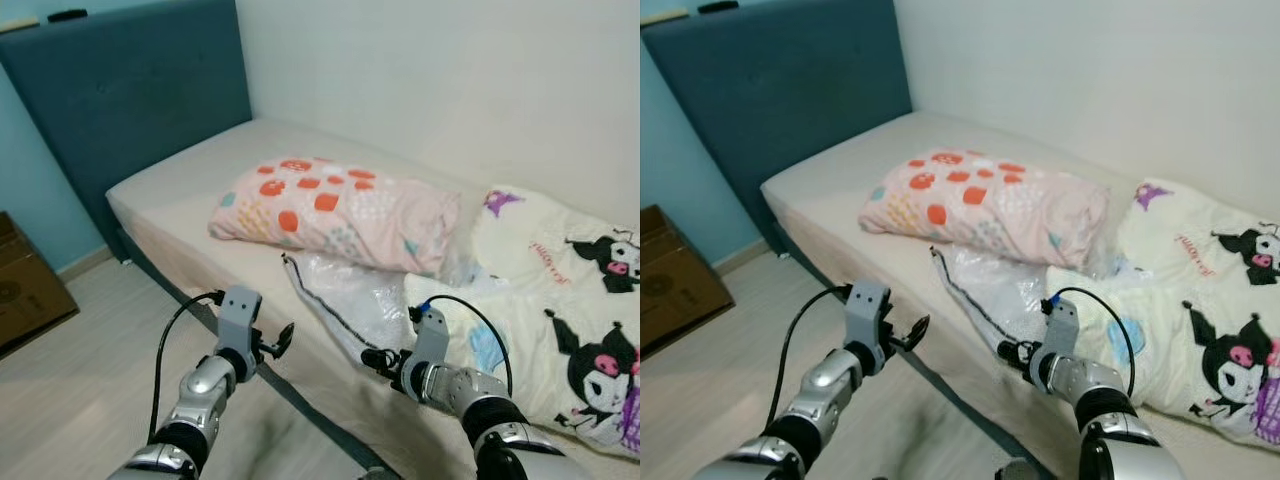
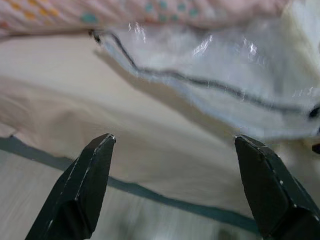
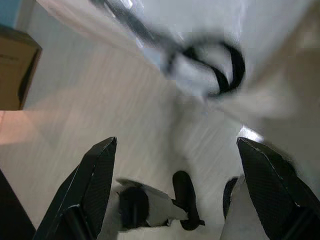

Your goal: Clean up the room

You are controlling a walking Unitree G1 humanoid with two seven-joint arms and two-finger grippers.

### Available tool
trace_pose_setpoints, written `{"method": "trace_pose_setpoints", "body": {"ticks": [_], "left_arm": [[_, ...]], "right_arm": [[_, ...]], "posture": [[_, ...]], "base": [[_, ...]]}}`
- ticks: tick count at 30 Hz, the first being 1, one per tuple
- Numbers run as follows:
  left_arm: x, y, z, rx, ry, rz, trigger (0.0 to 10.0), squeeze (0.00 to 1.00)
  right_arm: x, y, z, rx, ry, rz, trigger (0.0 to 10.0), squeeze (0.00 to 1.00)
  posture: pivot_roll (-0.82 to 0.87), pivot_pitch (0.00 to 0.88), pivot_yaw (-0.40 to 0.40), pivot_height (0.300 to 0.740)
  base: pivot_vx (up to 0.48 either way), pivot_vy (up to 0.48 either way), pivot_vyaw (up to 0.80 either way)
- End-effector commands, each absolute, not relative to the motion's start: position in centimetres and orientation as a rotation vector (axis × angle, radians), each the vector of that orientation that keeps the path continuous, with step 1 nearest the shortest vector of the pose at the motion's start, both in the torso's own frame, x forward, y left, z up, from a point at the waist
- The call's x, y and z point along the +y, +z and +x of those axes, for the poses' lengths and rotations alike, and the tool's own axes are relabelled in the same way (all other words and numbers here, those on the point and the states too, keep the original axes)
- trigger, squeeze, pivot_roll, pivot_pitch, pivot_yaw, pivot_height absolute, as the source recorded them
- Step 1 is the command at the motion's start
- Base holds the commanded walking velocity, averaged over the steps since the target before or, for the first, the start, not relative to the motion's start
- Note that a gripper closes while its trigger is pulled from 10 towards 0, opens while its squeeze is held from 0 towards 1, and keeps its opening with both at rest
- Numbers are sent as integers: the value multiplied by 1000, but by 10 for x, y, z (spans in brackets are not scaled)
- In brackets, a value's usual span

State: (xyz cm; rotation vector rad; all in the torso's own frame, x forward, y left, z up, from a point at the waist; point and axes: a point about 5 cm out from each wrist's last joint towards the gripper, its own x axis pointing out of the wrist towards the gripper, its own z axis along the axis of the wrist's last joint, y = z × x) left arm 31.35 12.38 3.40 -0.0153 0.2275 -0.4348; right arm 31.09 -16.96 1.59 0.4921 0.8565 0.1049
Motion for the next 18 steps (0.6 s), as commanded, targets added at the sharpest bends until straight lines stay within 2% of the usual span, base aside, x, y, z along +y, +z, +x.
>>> {"method": "trace_pose_setpoints", "body": {"ticks": [1, 6, 7, 8, 10, 12, 14, 15, 18], "left_arm": [[128, 32, 311, 228, -444, 18, 10000, 0], [127, 30, 308, 228, -454, 30, 10000, 0], [128, 29, 306, 227, -458, 34, 10000, 0], [128, 29, 306, 227, -458, 34, 10000, 0], [128, 27, 303, 230, -468, 45, 10000, 0], [128, 27, 303, 230, -469, 45, 10000, 0], [128, 26, 302, 230, -469, 46, 10000, 0], [129, 25, 301, 232, -469, 47, 10000, 0], [130, 24, 300, 238, -466, 49, 10000, 0]], "right_arm": [[-166, 15, 310, 860, 102, 509, 10000, 0], [-166, 24, 320, 761, 93, 553, 10000, 0], [-167, 37, 330, 624, 99, 628, 10000, 0], [-167, 37, 330, 624, 99, 628, 10000, 0], [-169, 56, 338, 455, 157, 748, 10000, 0], [-169, 59, 339, 428, 177, 763, 10000, 0], [-166, 66, 339, 379, 244, 797, 10000, 0], [-161, 79, 336, 305, 379, 823, 10000, 0], [-153, 93, 325, 261, 562, 802, 10000, 0]], "posture": [[-111, 66, 27, 595], [-104, 78, 32, 580], [-101, 84, 35, 570], [-101, 84, 35, 570], [-91, 91, 39, 570], [-91, 91, 39, 570], [-90, 94, 39, 570], [-92, 96, 39, 570], [-97, 98, 41, 570]], "base": [[0, 0, 0], [0, 0, 0], [0, 0, 0], [0, 0, 0], [0, 0, 0], [0, 0, 0], [0, 0, 0], [0, 0, 0], [0, 0, 0]]}}
